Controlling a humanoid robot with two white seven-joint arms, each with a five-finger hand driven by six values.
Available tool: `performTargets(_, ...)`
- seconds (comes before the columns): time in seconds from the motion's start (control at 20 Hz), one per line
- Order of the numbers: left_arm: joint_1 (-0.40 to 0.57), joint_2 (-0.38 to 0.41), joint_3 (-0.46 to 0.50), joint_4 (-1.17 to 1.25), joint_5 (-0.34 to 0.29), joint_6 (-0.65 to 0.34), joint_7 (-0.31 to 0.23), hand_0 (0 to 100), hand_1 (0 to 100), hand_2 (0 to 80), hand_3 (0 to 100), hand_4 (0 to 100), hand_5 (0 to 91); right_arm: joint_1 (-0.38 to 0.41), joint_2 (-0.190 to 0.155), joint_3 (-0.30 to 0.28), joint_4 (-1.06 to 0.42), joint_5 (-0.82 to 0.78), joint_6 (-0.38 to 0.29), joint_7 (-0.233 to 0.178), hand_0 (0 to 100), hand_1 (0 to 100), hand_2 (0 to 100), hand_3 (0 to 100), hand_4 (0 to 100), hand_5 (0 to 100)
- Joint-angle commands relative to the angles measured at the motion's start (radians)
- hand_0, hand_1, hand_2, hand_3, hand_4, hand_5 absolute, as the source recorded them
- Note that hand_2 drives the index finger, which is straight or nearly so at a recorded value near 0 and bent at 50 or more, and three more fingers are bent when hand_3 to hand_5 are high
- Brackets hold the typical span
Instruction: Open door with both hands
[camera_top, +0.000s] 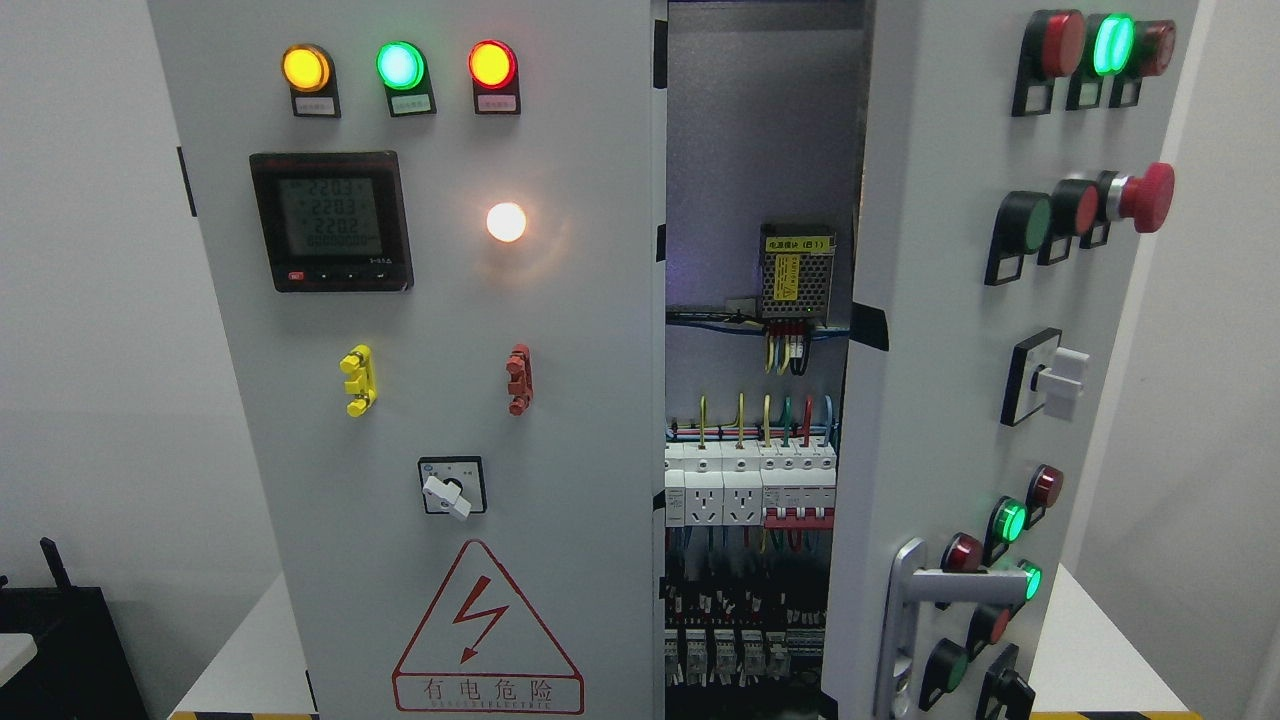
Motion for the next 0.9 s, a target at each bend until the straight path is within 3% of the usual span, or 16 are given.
performTargets(0.0, -0.082, 0.289, 0.247, -0.177, 0.167, 0.019, -0.032, 0, 0, 0.0, 0, 3, 0.0, 0.0, 0.0, 0.0, 0.0, 0.0, 0.0, 0.0, 11, 0, 0, 0, 0, 0)
performTargets(0.15, -0.165, 0.37, 0.243, -0.177, 0.216, 0.076, -0.068, 0, 0, 0.0, 0, 3, 0.0, 0.0, 0.0, 0.0, 0.001, 0.0, 0.0, 0.0, 11, 0, 0, 0, 0, 0)
performTargets(0.4, -0.235, 0.436, 0.21, -0.179, 0.217, 0.088, -0.076, 0, 0, 0.0, 0, 3, 0.0, 0.0, 0.0, 0.0, 0.0, 0.0, 0.0, 0.0, 11, 0, 0, 0, 0, 0)
performTargets(0.55, -0.356, 0.466, 0.124, -0.179, 0.221, 0.09, -0.078, 0, 0, 0.0, 0, 3, 0.0, 0.0, 0.0, 0.0, 0.001, 0.0, 0.0, 0.0, 11, 0, 0, 0, 0, 0)
performTargets(0.7, -0.5, 0.469, -0.028, -0.179, 0.217, 0.088, -0.073, 0, 0, 0.0, 0, 3, 0.0, 0.0, 0.0, 0.0, 0.001, 0.0, 0.0, 0.0, 11, 0, 0, 0, 0, 0)
performTargets(0.85, -0.585, 0.469, -0.129, -0.171, 0.21, 0.088, -0.072, 0, 0, 0.0, 0, 3, 0.0, 0.0, 0.0, 0.0, 0.001, 0.0, 0.0, 0.0, 11, 0, 0, 0, 0, 0)
